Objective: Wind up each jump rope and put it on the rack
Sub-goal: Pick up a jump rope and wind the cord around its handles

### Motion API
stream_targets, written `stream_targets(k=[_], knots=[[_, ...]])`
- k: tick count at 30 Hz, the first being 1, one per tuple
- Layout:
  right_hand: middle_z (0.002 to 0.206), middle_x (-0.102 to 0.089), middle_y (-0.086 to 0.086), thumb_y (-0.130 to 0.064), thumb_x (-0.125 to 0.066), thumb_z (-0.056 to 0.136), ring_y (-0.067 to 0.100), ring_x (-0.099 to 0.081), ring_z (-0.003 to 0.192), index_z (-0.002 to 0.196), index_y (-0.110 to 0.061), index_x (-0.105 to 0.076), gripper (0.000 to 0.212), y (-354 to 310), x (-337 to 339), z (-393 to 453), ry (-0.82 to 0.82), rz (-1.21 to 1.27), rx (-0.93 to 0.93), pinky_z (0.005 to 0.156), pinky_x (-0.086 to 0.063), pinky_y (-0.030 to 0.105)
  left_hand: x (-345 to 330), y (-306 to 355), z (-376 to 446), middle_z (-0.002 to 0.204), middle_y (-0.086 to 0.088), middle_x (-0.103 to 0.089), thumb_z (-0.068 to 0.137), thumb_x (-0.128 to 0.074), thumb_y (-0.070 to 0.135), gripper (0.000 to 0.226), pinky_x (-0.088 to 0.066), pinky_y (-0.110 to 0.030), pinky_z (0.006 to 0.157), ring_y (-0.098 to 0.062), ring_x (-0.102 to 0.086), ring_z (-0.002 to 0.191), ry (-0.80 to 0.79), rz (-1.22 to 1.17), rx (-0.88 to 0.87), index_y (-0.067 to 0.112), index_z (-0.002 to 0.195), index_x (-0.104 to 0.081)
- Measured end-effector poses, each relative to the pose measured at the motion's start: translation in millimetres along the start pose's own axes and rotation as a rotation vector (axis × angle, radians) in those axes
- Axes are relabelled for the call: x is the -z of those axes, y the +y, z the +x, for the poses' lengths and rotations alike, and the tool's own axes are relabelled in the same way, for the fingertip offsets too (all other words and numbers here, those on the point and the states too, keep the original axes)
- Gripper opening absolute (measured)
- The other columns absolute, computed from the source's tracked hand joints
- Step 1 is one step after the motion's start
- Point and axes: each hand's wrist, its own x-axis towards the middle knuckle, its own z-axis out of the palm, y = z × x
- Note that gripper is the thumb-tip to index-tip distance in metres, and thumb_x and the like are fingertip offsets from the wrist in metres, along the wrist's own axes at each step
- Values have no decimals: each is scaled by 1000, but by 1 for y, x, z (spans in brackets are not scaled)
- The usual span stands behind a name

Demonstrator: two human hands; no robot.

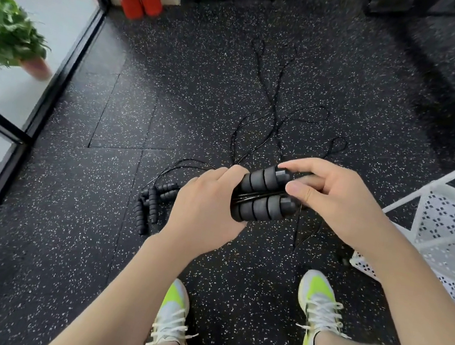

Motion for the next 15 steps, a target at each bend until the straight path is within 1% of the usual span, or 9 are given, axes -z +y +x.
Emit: stream_targets(k=[2,4,6,7,8,9,11,13,15], knots=[[87,-77,-6,-12,-63,98,3,-67,83,118,-34,-67,30,2,0,0,-4,44,2,80,-48,15,1,3,0,93,12,-58,76,-72,29,35,-46,-36,73,-20,-56,90,3,-56,33,32,105,-52],[85,-75,-3,-12,-63,98,8,-65,82,116,-30,-67,26,5,-3,2,0,152,-1,82,-50,20,1,7,-1,94,13,-58,76,-71,28,34,-47,-36,73,-19,-56,89,-8,-117,64,33,102,-50],[82,-69,4,-28,-71,91,16,-63,84,113,-28,-70,22,8,-8,3,7,316,-7,84,-52,26,1,10,-1,93,15,-58,77,-72,29,34,-44,-34,71,-16,-55,86,-19,-163,90,35,102,-49],[83,-67,8,-38,-75,85,21,-61,84,112,-28,-71,29,11,-10,4,26,382,-15,85,-52,31,1,11,-1,91,16,-58,77,-72,29,34,-43,-33,70,-16,-55,85,-17,-183,103,35,101,-49],[82,-66,10,-42,-77,81,24,-58,82,109,-28,-72,32,13,-12,5,53,424,-20,82,-51,35,0,12,-1,89,16,-58,76,-72,28,33,-42,-33,70,-16,-55,84,-13,-202,119,35,99,-48],[79,-67,11,-40,-77,82,24,-57,76,106,-28,-73,27,14,-14,5,85,425,-16,77,-49,36,0,12,0,87,16,-58,76,-72,28,34,-44,-34,69,-16,-55,82,-7,-213,135,36,96,-47],[72,-68,8,-27,-69,92,22,-54,64,99,-24,-73,8,13,-19,5,146,360,-2,66,-46,31,0,12,0,81,14,-59,74,-72,27,33,-49,-36,69,-17,-57,78,16,-208,165,34,92,-45],[67,-67,3,-22,-61,99,17,-53,57,97,-16,-71,12,10,-27,3,182,307,-7,56,-44,25,-1,10,2,76,11,-60,73,-72,27,33,-51,-37,67,-18,-57,73,40,-185,204,31,86,-42],[71,-68,0,-20,-53,105,15,-54,53,96,-15,-70,19,7,-36,1,181,252,-25,49,-42,24,-1,8,4,72,9,-59,73,-71,27,33,-49,-36,63,-17,-56,68,72,-159,244,29,82,-39]])
